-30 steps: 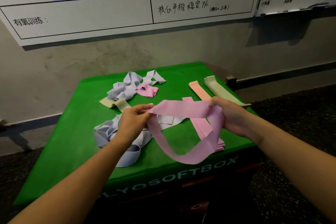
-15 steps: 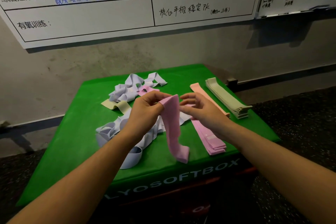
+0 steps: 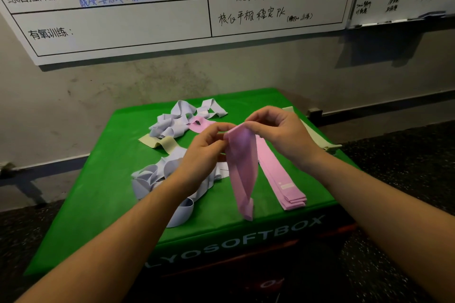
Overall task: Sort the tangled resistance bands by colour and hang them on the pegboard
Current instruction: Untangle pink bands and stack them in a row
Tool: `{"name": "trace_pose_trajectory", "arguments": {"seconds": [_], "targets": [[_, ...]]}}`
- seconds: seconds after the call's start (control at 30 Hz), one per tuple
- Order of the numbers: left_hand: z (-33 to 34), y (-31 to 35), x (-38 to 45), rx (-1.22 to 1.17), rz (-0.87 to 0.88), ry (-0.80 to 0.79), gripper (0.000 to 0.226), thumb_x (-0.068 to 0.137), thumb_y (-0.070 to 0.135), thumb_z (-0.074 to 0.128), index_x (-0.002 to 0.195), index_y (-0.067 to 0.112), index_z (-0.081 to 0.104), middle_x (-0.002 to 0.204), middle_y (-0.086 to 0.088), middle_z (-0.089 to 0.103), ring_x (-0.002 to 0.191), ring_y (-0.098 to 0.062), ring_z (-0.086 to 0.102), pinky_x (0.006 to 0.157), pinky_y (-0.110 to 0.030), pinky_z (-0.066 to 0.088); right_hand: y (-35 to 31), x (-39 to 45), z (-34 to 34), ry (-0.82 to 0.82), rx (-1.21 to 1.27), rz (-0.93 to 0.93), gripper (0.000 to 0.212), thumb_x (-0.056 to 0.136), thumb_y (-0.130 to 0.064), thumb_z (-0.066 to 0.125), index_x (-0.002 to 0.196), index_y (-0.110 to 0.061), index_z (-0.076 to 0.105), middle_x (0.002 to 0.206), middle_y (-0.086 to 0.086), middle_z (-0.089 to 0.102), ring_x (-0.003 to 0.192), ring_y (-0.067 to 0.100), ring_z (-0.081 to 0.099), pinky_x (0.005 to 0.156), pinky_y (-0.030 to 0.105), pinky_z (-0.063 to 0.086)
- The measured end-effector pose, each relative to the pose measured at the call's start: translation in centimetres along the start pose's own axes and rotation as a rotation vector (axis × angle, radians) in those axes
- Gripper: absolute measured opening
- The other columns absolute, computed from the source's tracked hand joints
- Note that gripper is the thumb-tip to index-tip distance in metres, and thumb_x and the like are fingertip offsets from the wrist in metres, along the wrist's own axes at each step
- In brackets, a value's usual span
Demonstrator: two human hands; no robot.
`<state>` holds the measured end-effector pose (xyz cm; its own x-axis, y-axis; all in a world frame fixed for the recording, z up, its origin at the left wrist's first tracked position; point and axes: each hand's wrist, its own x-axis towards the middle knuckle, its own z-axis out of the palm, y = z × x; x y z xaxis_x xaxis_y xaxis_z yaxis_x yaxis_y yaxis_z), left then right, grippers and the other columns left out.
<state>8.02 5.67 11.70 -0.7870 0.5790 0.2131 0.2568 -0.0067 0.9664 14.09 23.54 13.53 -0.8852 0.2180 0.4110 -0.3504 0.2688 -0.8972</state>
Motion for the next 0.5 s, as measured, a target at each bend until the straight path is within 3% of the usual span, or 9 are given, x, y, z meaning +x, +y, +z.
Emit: {"name": "trace_pose_trajectory", "arguments": {"seconds": [0.13, 0.23, 0.33, 0.43, 0.5], "targets": [[1.2, 0.0, -0.3, -0.084, 0.022, -0.054, 0.032, 0.095, 0.015, 0.043, 0.123, 0.016, 0.058, 0.107, -0.011, 0.069, 0.096, -0.022, 0.067, 0.079, -0.033, 0.057, -0.2, 0.4, -0.4, 0.043, 0.0, -0.016, 0.007, 0.087, -0.008, 0.073, 0.088, -0.014, 0.071, 0.082, 0.005, 0.069, 0.077, 0.011, 0.061, 0.074, 0.025, 0.053], [2.6, 0.4, 0.0, -0.096, 0.066, -0.018, 0.016, 0.101, 0.015, 0.053, 0.116, 0.015, 0.059, 0.103, -0.005, 0.069, 0.09, -0.012, 0.067, 0.073, -0.025, 0.056, 0.1, 0.7, -0.6, 0.093, 0.017, -0.023, 0.009, 0.086, -0.01, 0.074, 0.084, -0.018, 0.069, 0.076, -0.001, 0.063, 0.07, 0.008, 0.054, 0.067, 0.023, 0.048], [3.6, 0.6, 0.8, -0.092, 0.043, 0.014, 0.014, 0.102, 0.018, 0.05, 0.109, 0.021, 0.062, 0.097, 0.001, 0.07, 0.086, -0.007, 0.066, 0.07, -0.023, 0.054, 0.4, 0.8, -1.0, 0.102, 0.042, -0.005, 0.008, 0.086, -0.012, 0.074, 0.084, -0.019, 0.069, 0.076, -0.002, 0.063, 0.071, 0.01, 0.053, 0.067, 0.025, 0.048], [4.0, 0.6, 1.6, -0.081, 0.01, 0.039, 0.017, 0.103, 0.023, 0.049, 0.109, 0.028, 0.064, 0.099, 0.006, 0.071, 0.093, -0.009, 0.065, 0.079, -0.029, 0.052, 0.7, 0.8, -1.6, 0.113, 0.084, 0.039, 0.006, 0.089, -0.014, 0.071, 0.089, -0.018, 0.067, 0.077, -0.004, 0.063, 0.067, 0.004, 0.055, 0.061, 0.019, 0.046], [4.4, 0.7, 2.2, -0.113, -0.02, 0.036, 0.019, 0.104, 0.024, 0.047, 0.113, 0.031, 0.063, 0.108, 0.004, 0.072, 0.1, -0.012, 0.066, 0.083, -0.031, 0.053, 1.3, 0.7, -2.0, 0.096, 0.118, 0.093, 0.007, 0.092, -0.02, 0.068, 0.097, -0.018, 0.064, 0.084, -0.001, 0.063, 0.073, 0.008, 0.058, 0.061, 0.023, 0.047]]}}
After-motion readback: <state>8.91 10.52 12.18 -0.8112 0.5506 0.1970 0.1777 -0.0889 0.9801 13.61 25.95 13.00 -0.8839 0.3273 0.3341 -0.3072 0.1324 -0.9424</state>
